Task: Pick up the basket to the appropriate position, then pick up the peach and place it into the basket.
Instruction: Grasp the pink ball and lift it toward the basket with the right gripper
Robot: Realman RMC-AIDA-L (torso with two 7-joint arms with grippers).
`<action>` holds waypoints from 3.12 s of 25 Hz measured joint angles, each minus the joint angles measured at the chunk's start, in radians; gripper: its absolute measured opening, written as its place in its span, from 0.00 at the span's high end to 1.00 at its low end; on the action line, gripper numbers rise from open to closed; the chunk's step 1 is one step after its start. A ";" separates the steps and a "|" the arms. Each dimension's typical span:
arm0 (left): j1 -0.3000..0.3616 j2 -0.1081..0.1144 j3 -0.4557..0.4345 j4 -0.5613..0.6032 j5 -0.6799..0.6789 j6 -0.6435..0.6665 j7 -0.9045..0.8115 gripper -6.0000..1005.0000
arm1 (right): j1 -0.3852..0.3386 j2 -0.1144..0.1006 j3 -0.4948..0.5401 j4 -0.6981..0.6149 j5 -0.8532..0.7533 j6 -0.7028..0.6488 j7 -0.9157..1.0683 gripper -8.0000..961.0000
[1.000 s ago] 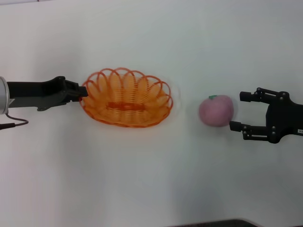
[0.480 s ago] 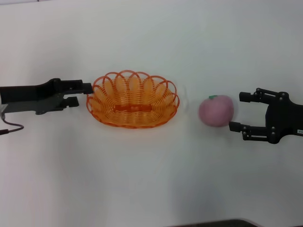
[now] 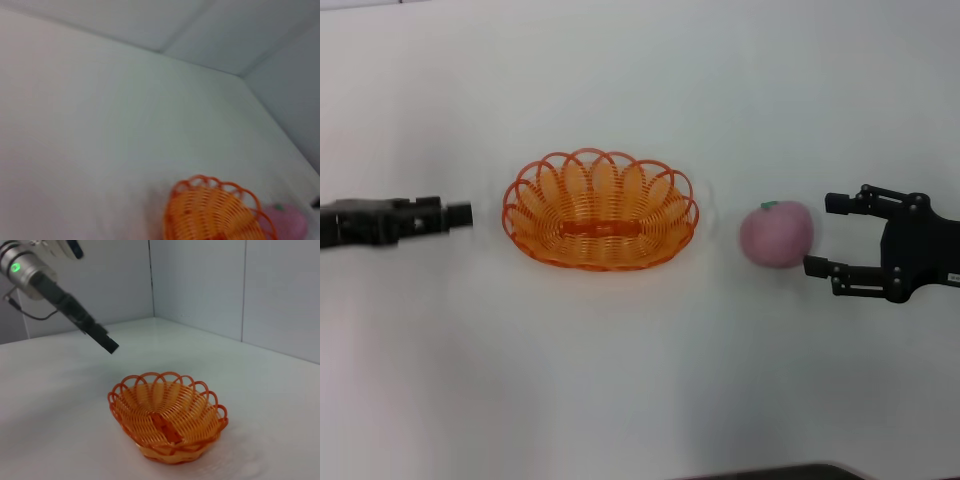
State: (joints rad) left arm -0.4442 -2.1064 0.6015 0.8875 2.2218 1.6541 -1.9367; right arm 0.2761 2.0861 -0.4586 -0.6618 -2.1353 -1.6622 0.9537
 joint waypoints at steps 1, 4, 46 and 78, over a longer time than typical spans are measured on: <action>0.013 -0.006 -0.010 -0.002 -0.001 0.018 0.088 0.31 | 0.000 0.000 0.000 0.000 0.000 -0.001 0.000 0.11; 0.057 -0.030 -0.004 -0.004 -0.002 0.033 0.310 0.31 | 0.001 0.000 0.000 0.000 0.000 -0.001 0.000 0.11; 0.230 -0.066 0.001 -0.142 -0.036 0.024 0.888 0.31 | 0.077 -0.005 -0.006 -0.198 -0.021 -0.007 0.520 0.11; 0.230 -0.063 -0.025 -0.141 -0.039 0.029 0.889 0.31 | 0.439 0.013 -0.477 -0.462 -0.505 -0.068 1.212 0.10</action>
State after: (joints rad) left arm -0.2138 -2.1696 0.5767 0.7465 2.1823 1.6831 -1.0476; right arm 0.7149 2.0995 -0.9352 -1.1237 -2.6399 -1.7302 2.1661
